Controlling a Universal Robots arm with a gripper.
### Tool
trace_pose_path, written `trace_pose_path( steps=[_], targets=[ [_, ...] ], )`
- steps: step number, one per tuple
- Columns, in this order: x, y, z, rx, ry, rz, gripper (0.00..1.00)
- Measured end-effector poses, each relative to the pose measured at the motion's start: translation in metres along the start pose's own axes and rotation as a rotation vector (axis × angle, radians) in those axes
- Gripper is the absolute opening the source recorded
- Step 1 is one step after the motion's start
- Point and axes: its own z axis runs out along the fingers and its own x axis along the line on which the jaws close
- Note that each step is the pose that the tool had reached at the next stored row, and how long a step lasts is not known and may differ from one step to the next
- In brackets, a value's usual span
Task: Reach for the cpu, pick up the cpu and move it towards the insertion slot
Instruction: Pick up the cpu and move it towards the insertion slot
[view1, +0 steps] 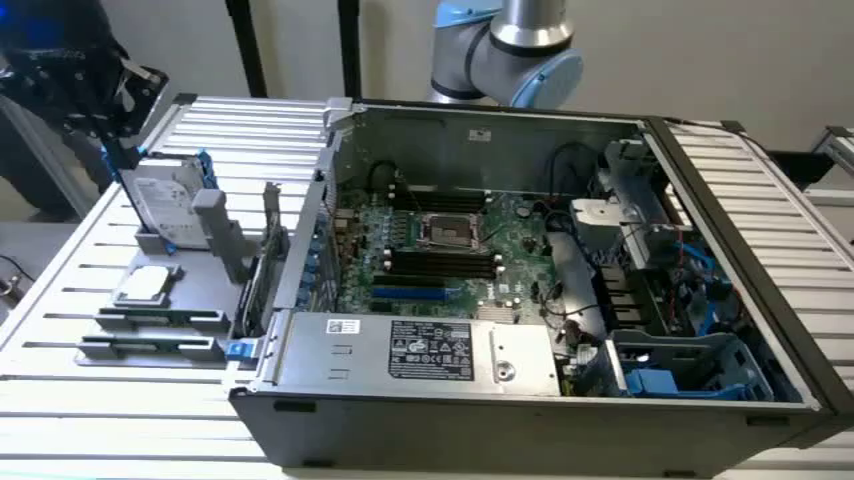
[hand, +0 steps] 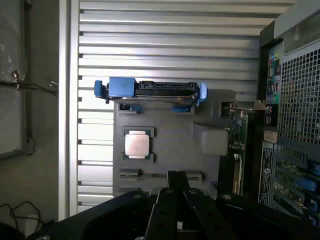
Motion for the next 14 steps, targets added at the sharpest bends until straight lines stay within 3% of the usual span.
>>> trace_pose_path(
  steps=[14],
  targets=[
    [0.0001, 0.0000, 0.0000, 0.0000, 0.0000, 0.000, 0.11]
  ],
)
